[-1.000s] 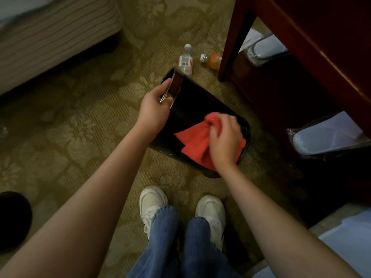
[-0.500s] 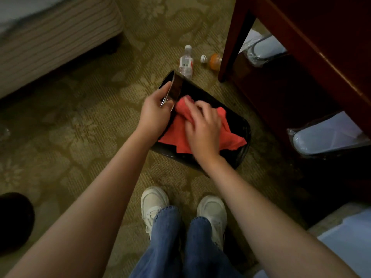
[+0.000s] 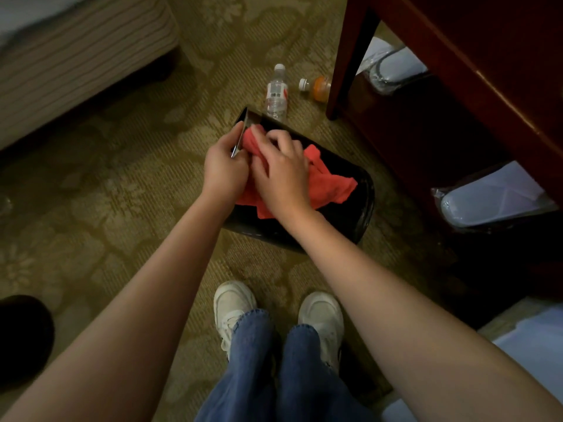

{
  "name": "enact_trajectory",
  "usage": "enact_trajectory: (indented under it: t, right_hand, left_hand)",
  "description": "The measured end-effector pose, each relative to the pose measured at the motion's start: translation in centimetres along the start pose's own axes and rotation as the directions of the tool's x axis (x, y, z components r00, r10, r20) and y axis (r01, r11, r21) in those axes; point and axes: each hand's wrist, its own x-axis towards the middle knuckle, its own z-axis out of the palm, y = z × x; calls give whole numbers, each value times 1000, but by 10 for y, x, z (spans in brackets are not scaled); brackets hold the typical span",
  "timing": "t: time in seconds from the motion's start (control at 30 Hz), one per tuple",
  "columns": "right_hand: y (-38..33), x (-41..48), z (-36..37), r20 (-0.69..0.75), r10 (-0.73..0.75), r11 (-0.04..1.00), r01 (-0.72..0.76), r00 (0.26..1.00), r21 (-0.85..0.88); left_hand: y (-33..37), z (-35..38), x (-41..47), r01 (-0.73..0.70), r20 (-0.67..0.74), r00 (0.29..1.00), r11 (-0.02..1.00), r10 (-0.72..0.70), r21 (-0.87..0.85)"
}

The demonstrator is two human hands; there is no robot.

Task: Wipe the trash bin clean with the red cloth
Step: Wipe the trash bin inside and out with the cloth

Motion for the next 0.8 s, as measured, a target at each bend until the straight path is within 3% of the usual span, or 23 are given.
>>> enact_trajectory:
  t: [0.07, 0.1, 0.3, 0.37, 0.5, 0.6, 0.7, 0.8]
  right_hand:
    - [25, -6, -5, -9, -53, 996, 52, 999, -79]
    - [42, -11, -9, -30, -12, 994, 9, 999, -107]
    - [85, -16, -28, -44, 442, 876, -442, 896, -193]
    - [67, -9, -25, -31, 423, 892, -423, 905, -159]
    - [14, -6, -4, 5, 81, 996, -81, 997, -47]
    - [11, -14, -1, 19, -23, 997, 24, 1000, -75]
    - [48, -29, -11, -55, 38, 990, -45, 998, -131]
    - [85, -39, -29, -103, 309, 928, -323, 945, -184]
  left_hand:
    - [-2, -1, 1, 29, -6, 1000, 999, -29, -21]
    - [-3, -2, 1, 44, -9, 999, 998, -44, -40]
    - [-5, -1, -5, 45, -29, 999, 999, -46, -13]
    - [-4, 3, -5, 39, -58, 998, 999, -39, 1]
    - [-1, 5, -2, 47, -89, 995, 999, -48, -11]
    - [-2, 4, -1, 79, -88, 993, 996, -82, -43]
    - [-2, 2, 0, 94, -88, 991, 995, -97, -28]
    - [0, 2, -2, 87, -69, 994, 996, -88, -14]
